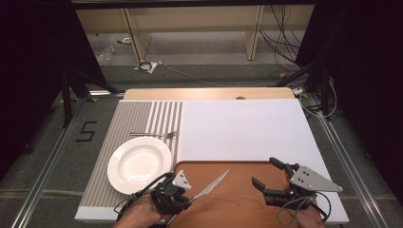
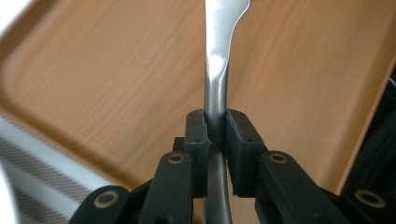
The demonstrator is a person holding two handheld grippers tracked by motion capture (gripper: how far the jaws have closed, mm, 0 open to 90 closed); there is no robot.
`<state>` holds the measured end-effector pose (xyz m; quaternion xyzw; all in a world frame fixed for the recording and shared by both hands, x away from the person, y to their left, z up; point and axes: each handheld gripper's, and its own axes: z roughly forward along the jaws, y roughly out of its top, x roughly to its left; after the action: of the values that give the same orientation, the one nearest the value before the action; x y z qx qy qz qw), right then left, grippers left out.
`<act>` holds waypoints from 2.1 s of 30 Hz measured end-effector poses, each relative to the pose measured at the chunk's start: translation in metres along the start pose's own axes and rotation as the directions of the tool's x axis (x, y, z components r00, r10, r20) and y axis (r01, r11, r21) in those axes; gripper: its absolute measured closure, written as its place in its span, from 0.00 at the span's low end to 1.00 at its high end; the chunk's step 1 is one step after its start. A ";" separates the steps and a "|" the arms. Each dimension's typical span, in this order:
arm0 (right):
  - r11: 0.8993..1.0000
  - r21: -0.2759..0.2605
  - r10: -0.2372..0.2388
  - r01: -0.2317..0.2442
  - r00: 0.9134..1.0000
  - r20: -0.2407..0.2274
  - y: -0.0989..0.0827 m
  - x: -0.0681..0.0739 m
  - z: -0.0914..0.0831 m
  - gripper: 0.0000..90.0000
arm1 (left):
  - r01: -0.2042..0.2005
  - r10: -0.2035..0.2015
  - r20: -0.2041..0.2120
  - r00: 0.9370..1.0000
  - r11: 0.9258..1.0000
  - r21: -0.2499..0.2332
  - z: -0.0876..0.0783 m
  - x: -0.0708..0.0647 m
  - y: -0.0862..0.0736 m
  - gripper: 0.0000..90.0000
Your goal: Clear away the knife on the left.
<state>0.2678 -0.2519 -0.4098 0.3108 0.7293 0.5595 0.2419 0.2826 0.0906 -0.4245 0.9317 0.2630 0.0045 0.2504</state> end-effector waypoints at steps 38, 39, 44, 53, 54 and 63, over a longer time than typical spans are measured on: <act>1.000 0.008 -0.008 0.008 1.000 -0.007 -0.001 0.001 0.000 0.19 | -0.065 0.065 0.008 0.998 0.980 0.190 0.041 -0.031 0.001 0.88; 1.000 0.008 -0.008 0.008 1.000 -0.007 -0.001 0.001 0.000 0.19 | -0.064 0.064 0.008 0.998 0.980 0.190 0.041 -0.031 0.001 0.88; 1.000 0.008 -0.009 0.009 1.000 -0.007 -0.001 0.001 0.000 0.19 | -0.053 0.055 -0.005 0.998 0.981 0.189 0.043 -0.031 0.000 0.87; 1.000 0.009 -0.010 0.010 1.000 -0.005 -0.001 0.001 0.000 0.19 | -0.046 0.047 -0.006 0.999 0.994 0.095 0.032 -0.031 0.005 0.55; 1.000 0.007 -0.011 0.011 1.000 -0.004 -0.001 0.001 0.000 0.19 | -0.040 0.041 -0.013 0.999 0.996 0.082 0.033 -0.032 0.005 0.51; 1.000 0.008 0.008 -0.008 1.000 -0.001 -0.001 -0.001 -0.001 0.19 | -0.084 0.084 -0.004 0.996 0.996 0.007 0.034 -0.036 0.006 0.66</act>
<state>0.2676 -0.2538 -0.4102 0.3144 0.7303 0.5578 0.2382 0.2589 0.0527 -0.4475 0.9427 0.2244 0.0162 0.2463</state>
